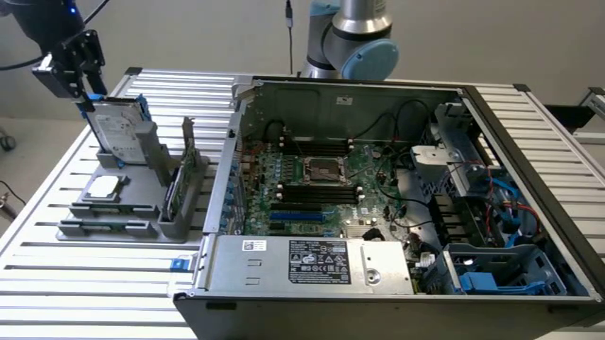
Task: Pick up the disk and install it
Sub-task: 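Pick up the disk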
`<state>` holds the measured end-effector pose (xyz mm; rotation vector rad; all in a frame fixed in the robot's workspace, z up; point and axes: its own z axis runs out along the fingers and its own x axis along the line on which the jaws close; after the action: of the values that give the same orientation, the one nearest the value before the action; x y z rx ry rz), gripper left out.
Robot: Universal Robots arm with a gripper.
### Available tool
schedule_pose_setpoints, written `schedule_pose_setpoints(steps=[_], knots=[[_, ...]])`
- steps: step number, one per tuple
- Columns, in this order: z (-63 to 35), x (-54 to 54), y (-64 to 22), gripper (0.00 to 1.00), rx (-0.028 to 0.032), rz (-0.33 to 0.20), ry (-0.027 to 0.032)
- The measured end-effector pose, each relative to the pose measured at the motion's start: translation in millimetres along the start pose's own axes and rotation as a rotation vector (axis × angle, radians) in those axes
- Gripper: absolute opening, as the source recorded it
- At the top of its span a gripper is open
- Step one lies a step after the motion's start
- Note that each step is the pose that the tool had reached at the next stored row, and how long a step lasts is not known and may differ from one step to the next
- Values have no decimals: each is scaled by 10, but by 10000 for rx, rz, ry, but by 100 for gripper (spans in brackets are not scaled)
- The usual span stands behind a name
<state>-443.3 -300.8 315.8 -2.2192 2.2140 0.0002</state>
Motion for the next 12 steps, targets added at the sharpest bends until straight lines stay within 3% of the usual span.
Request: schedule_pose_setpoints(steps=[7,12], knots=[[111,2,4,56,-17,-185,-4],[182,2,5,56,-64,-208,-4]])
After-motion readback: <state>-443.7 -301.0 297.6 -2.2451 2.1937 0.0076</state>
